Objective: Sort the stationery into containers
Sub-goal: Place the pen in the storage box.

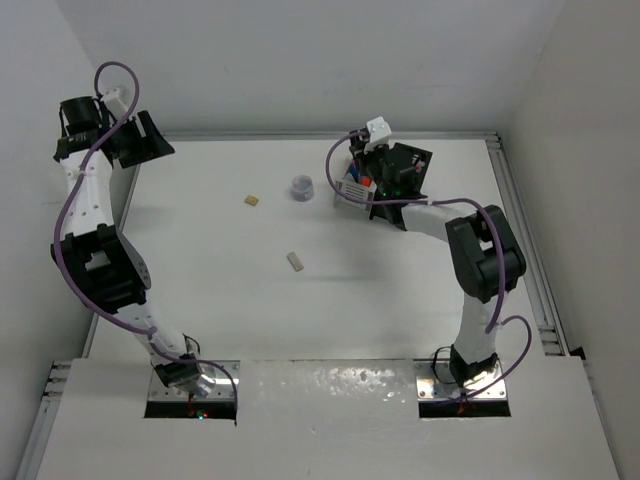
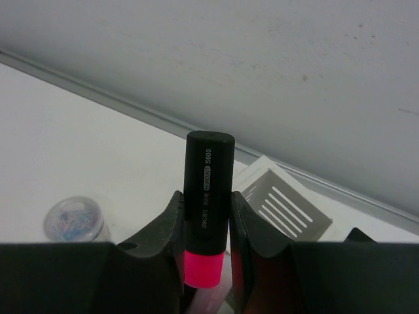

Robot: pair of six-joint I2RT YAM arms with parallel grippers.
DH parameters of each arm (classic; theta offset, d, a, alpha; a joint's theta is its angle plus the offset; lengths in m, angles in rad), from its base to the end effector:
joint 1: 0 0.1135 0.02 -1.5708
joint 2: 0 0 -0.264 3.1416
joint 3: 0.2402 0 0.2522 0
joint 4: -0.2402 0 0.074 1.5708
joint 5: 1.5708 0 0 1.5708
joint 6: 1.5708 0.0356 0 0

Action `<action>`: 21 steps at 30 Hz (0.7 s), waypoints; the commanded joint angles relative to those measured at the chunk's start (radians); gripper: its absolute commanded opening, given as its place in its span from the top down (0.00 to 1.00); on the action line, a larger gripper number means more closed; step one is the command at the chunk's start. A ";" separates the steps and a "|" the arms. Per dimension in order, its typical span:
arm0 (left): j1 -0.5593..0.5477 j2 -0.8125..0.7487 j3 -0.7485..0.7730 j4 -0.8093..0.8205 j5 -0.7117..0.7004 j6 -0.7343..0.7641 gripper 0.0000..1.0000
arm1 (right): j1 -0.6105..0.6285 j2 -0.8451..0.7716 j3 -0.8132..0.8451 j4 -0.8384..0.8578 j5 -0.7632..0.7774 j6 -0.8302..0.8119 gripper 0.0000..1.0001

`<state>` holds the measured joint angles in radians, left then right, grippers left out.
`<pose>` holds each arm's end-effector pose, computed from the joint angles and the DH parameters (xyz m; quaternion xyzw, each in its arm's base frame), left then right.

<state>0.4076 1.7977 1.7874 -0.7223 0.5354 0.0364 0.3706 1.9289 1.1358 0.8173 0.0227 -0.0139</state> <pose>0.3769 0.1430 0.3582 -0.0568 0.8857 -0.1493 0.4360 0.4074 0.1574 0.2310 -0.1255 0.6871 0.1191 0.7056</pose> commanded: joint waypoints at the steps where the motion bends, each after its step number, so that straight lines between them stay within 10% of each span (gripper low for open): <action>1: 0.013 -0.020 0.049 0.024 0.031 0.006 0.35 | -0.007 -0.002 -0.028 0.134 -0.017 0.071 1.00; 21: 0.022 -0.031 0.052 0.044 0.147 0.025 0.35 | 0.013 0.048 -0.128 0.310 0.128 -0.021 1.00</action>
<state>0.4202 1.7981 1.8004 -0.7200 0.6304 0.0479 0.3828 1.9663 0.9749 1.0477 0.1268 -0.0124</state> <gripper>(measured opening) 0.650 0.243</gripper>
